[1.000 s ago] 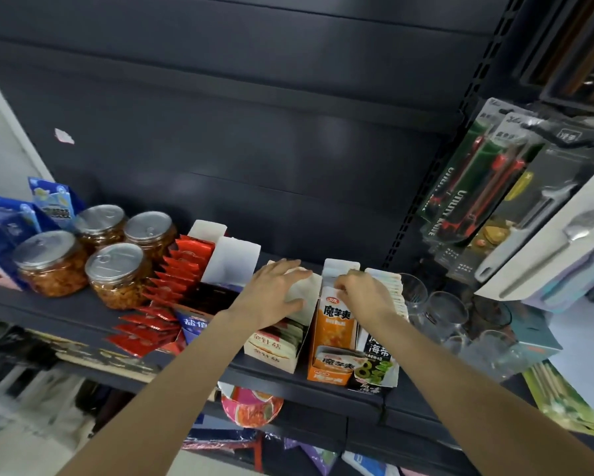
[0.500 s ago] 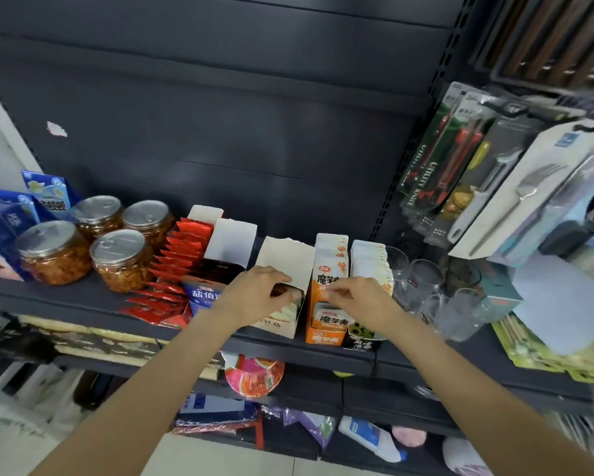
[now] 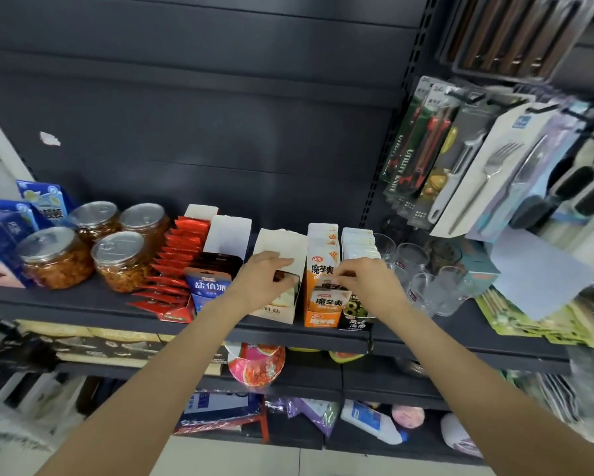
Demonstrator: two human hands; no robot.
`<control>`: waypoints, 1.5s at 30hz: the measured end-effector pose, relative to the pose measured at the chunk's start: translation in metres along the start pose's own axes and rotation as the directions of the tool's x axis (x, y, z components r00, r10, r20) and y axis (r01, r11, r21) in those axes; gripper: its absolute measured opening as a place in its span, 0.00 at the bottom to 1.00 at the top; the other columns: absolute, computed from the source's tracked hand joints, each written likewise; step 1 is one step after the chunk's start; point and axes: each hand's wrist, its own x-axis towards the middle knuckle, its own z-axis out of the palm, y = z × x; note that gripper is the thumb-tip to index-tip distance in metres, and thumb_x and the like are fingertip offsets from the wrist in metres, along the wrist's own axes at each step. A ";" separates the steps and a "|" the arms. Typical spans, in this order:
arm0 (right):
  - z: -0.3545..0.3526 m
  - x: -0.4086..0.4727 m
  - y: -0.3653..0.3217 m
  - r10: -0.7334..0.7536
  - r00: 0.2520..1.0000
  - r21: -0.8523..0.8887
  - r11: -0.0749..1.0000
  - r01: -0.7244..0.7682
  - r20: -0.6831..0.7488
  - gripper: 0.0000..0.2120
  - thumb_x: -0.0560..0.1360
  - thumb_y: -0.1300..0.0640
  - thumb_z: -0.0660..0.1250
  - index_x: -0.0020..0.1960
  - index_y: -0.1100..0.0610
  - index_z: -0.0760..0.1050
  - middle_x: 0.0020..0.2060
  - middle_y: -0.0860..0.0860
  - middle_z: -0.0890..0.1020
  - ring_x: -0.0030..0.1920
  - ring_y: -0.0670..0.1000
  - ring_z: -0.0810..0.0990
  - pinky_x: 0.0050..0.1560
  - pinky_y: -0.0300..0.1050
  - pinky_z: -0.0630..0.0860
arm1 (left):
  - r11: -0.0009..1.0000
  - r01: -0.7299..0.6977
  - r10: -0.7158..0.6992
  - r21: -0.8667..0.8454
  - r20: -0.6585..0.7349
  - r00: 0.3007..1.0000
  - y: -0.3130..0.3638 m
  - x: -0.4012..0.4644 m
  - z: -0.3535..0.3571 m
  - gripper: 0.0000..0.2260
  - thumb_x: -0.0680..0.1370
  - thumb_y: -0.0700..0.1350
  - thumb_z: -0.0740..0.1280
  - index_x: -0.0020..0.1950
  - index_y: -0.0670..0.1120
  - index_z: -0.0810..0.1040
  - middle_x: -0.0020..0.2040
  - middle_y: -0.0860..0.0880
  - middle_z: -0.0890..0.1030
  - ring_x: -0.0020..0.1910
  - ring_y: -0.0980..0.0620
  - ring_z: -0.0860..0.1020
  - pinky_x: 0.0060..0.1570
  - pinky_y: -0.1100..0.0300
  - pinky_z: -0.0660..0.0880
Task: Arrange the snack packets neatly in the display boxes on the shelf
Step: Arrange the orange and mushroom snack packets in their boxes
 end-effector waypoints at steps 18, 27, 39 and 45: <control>-0.065 -0.010 0.006 0.073 0.919 0.544 0.823 0.163 -0.387 0.11 0.74 0.63 0.68 0.46 0.47 0.82 0.48 0.47 0.83 0.52 0.49 0.79 0.56 0.46 0.76 | 0.132 0.187 -0.182 -0.973 0.162 0.970 0.042 -0.006 -0.041 0.13 0.77 0.36 0.65 0.61 0.41 0.78 0.53 0.42 0.83 0.49 0.52 0.82 0.43 0.67 0.79; -0.056 -0.016 -0.001 0.227 0.967 0.949 0.312 0.042 -0.118 0.13 0.78 0.65 0.59 0.57 0.56 0.79 0.52 0.54 0.83 0.53 0.53 0.81 0.51 0.45 0.78 | 0.592 -0.150 -0.068 -0.792 -0.235 0.970 0.047 -0.026 -0.048 0.24 0.74 0.33 0.69 0.61 0.59 0.73 0.53 0.53 0.80 0.57 0.56 0.77 0.51 0.66 0.75; -0.050 -0.008 0.001 0.176 0.965 0.857 0.508 0.081 -0.195 0.14 0.76 0.65 0.64 0.55 0.50 0.79 0.50 0.52 0.83 0.52 0.52 0.81 0.52 0.45 0.78 | 0.587 -0.080 -0.105 -0.806 -0.173 0.979 0.033 -0.026 -0.044 0.21 0.74 0.36 0.69 0.58 0.61 0.76 0.57 0.58 0.79 0.57 0.58 0.77 0.58 0.61 0.73; -0.056 0.000 0.004 0.090 0.960 0.702 0.701 0.129 -0.267 0.12 0.77 0.66 0.62 0.48 0.52 0.81 0.48 0.51 0.83 0.52 0.51 0.80 0.56 0.46 0.76 | 0.336 0.155 -0.250 -0.929 0.071 0.966 0.032 -0.012 -0.033 0.12 0.76 0.35 0.66 0.60 0.39 0.77 0.57 0.42 0.80 0.52 0.50 0.81 0.53 0.61 0.77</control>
